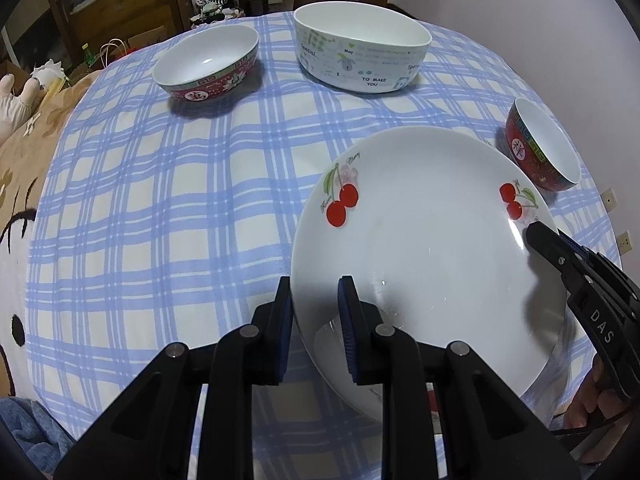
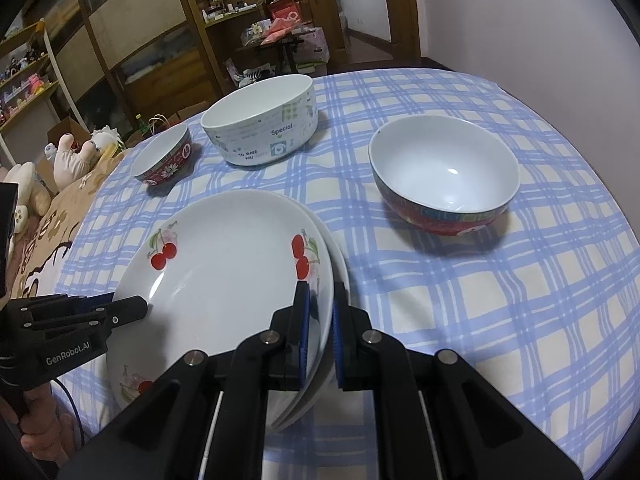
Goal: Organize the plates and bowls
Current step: 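Lower the held plate onto the plate stack with both grippers, then open both grippers to release the plate on the stack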
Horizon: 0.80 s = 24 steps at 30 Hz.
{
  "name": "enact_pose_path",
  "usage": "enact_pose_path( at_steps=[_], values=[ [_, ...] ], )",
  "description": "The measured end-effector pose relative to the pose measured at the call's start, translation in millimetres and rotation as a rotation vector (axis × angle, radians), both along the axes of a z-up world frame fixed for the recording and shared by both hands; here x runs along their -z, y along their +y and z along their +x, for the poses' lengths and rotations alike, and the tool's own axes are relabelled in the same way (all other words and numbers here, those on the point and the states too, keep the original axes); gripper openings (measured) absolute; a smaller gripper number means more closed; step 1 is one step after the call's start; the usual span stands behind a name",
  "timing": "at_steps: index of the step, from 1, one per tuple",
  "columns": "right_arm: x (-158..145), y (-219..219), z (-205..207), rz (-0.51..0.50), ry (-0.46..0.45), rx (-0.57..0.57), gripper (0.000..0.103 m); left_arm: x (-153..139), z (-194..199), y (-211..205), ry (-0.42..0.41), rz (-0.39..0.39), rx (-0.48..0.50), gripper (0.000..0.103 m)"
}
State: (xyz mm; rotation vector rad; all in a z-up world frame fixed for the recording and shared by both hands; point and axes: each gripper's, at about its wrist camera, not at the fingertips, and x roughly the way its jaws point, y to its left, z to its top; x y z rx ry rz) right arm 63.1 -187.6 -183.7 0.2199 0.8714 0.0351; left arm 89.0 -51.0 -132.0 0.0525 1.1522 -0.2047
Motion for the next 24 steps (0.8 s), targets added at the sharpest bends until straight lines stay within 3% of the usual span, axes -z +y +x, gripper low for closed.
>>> enact_pose_path(
  at_steps=[10,24],
  values=[
    [-1,1,0,-0.021,-0.003,-0.009,0.014,-11,-1,2,-0.037,-0.011,-0.017,0.022],
    [-1,1,0,-0.012,-0.002,-0.009,0.014,-3,3,6,0.008,0.007,-0.042,0.022]
  ],
)
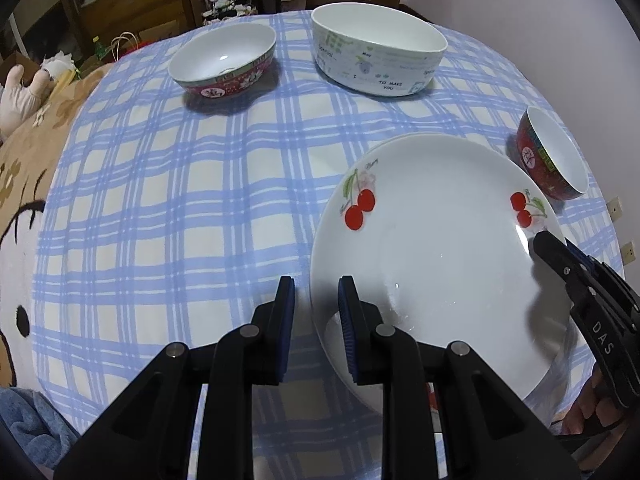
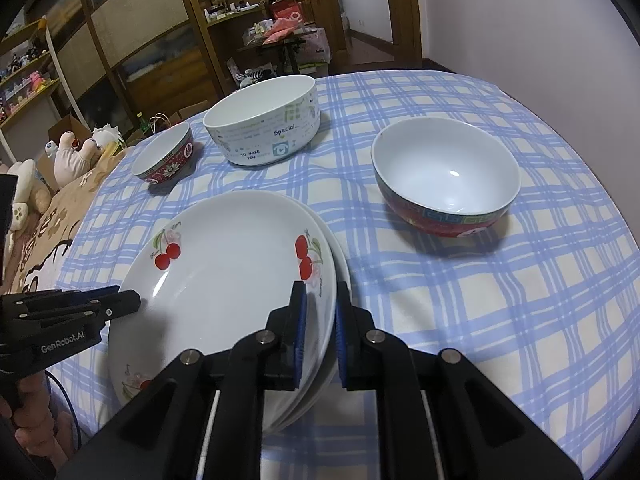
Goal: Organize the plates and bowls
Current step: 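Open both grippers to release the plate on the stack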
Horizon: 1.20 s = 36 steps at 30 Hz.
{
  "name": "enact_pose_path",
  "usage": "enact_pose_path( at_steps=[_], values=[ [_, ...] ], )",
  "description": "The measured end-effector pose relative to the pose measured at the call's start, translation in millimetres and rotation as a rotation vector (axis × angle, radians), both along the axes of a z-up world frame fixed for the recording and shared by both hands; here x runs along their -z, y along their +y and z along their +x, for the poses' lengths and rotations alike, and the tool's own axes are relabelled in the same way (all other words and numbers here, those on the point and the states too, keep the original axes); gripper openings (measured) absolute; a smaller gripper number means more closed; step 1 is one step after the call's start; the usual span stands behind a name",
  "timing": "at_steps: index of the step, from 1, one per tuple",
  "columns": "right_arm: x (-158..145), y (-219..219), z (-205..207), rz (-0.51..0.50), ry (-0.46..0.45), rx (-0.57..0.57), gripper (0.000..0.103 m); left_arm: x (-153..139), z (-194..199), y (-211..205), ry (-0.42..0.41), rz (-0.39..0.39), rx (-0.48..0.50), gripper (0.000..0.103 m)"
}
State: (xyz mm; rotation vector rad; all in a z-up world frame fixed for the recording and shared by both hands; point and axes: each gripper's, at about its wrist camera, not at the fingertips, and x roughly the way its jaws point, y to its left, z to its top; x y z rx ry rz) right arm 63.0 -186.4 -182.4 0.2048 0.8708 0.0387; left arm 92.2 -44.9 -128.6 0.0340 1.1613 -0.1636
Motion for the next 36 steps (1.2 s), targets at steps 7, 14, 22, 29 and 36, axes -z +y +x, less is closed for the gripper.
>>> enact_pose_path(
  at_steps=[7,14,22,29,36],
  values=[
    [0,1,0,-0.009,0.001,-0.002,0.014,-3,1,1,-0.009,0.003,-0.008,0.022],
    [-1,1,-2,-0.017,0.002,0.003,0.014,-6,0,3,-0.014,-0.002,-0.018,0.023],
    [-6,-2,-8,-0.070,-0.008,0.029,0.022,-10,-3,5,-0.029,0.006,-0.021,0.025],
    [-6,-8,-11,-0.034,-0.008,0.049,0.033,-16,-5,10,-0.045,0.006,-0.046,0.025],
    [-16,-10,-21,-0.021,-0.062,0.070,0.054,-25,-9,19,-0.057,-0.004,-0.070,0.025]
  ],
)
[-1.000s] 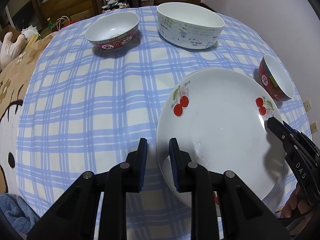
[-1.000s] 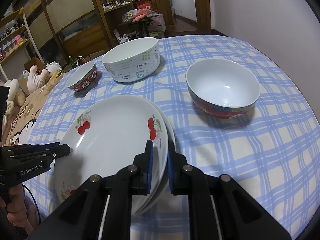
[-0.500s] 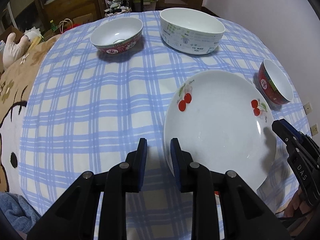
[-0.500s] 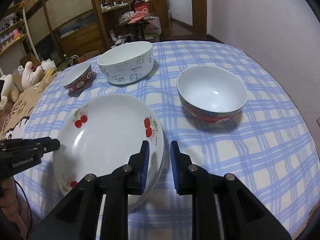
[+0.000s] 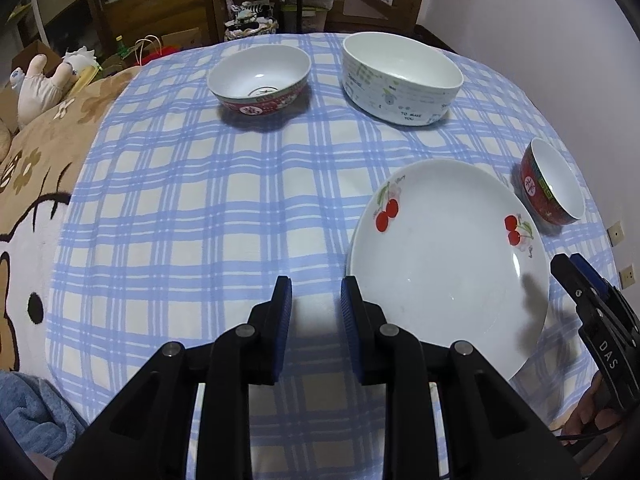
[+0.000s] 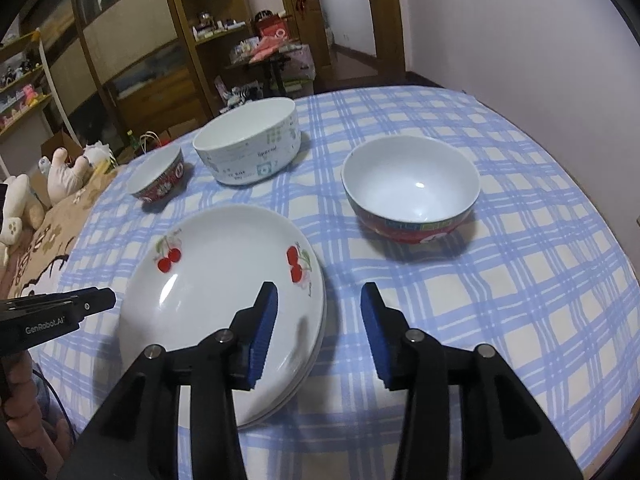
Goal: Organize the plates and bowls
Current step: 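Open both grippers to release the plate on the stack, then move both grippers toward the large white bowl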
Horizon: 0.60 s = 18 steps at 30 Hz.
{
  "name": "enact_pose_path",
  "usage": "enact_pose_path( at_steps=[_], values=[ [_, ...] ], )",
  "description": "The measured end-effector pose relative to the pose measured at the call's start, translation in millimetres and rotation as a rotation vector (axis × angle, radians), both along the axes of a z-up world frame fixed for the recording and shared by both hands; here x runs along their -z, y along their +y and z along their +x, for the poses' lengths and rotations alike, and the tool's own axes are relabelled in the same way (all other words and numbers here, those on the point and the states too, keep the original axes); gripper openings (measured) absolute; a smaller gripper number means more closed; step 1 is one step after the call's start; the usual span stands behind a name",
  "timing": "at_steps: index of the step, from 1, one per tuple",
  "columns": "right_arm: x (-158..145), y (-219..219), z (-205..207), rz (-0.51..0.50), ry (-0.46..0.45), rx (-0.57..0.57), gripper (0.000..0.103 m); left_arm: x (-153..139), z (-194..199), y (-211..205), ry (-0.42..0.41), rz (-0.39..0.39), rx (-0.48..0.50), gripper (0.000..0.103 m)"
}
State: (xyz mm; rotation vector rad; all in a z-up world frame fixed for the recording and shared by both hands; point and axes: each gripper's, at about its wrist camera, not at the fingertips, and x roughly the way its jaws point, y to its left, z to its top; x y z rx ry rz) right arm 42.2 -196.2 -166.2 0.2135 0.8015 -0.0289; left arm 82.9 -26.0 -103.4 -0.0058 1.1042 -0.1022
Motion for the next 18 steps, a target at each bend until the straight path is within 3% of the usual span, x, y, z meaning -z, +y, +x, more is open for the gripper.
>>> enact_pose_path(
  at_steps=[1,4,6,10,13,16,18],
  values=[
    [-1,0,-1,-0.003,-0.003,0.003,0.061,-1,-1,1,0.002,-0.001,-0.001,0.025],
    [-6,0,-5,-0.007,-0.009,0.017,0.064,-7,-5,6,0.004,-0.011,-0.002,0.025],
    [-9,0,-7,-0.009,-0.016,0.022,0.072,-13,-9,7,-0.018,0.003,0.000,0.026],
    [-21,-2,-13,0.008,-0.063,0.023,0.084,-31,-16,10,-0.086,0.026,-0.002,0.050],
    [-30,-1,-16,0.001,-0.090,0.024,0.093,-44,-19,10,-0.137,0.046,0.006,0.061],
    [-39,-2,-15,0.001,-0.110,0.022,0.095,-56,-19,7,-0.161,0.054,0.053,0.081],
    [-44,-2,-11,0.003,-0.117,0.023,0.100,-62,-19,2,-0.182,0.065,0.077,0.086]
  ],
)
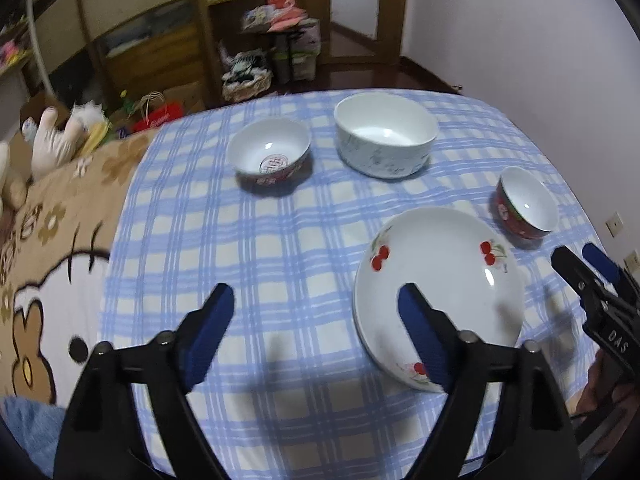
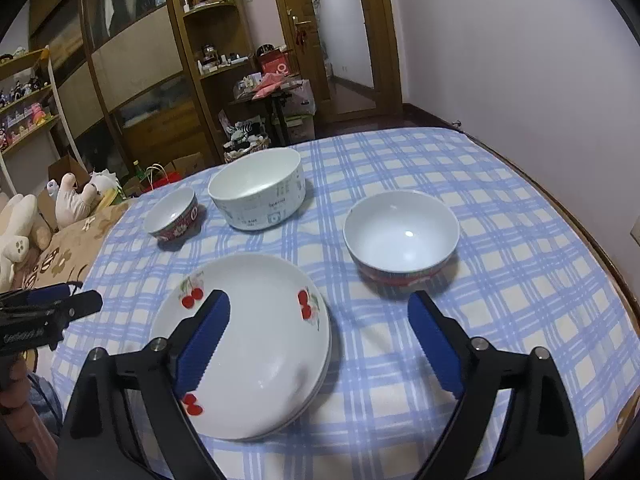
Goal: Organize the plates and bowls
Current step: 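Move both grippers toward the large white bowl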
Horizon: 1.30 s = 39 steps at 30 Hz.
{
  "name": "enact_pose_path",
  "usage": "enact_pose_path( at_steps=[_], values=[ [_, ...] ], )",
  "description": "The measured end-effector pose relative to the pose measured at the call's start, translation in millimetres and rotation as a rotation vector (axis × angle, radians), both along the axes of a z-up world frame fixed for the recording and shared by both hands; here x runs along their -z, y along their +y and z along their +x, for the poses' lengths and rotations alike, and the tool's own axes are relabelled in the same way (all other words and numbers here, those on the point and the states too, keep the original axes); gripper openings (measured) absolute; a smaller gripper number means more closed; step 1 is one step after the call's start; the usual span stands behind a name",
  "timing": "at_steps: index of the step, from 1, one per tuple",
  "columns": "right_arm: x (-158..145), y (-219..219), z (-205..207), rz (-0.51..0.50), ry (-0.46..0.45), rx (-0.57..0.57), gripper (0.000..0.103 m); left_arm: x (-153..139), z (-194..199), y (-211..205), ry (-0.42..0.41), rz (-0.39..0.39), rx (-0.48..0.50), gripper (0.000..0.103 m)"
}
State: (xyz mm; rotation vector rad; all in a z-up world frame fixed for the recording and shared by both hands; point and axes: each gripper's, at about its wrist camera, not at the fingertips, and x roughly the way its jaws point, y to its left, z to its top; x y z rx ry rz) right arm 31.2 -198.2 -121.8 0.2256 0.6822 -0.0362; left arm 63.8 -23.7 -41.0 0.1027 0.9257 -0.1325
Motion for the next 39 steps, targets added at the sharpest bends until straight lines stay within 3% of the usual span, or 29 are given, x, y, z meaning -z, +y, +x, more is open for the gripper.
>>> enact_pose_path(
  at_steps=[4,8,20,23,28,39],
  values=[
    [-12,-1,9,-0.009,-0.024,-0.004,0.102,-15,7,-7,-0.035,0.034,0.014,0.090],
    [-28,-4,24,-0.039,-0.075,0.007,0.102,-30,24,-7,-0.027,-0.024,0.021,0.091],
    [-63,-12,122,-0.038,-0.084,-0.017,0.102,-51,126,-18,-0.046,0.022,0.080,0.091],
    [-65,-12,146,-0.034,-0.075,-0.031,0.102,-46,158,-18,-0.012,0.001,0.078,0.091],
    [-53,-11,196,0.007,0.025,-0.052,0.102,-29,204,-24,0.047,0.013,0.076,0.091],
    [-4,-6,254,0.035,0.160,-0.072,0.102,22,255,-46,0.135,0.041,0.082,0.091]
  ],
)
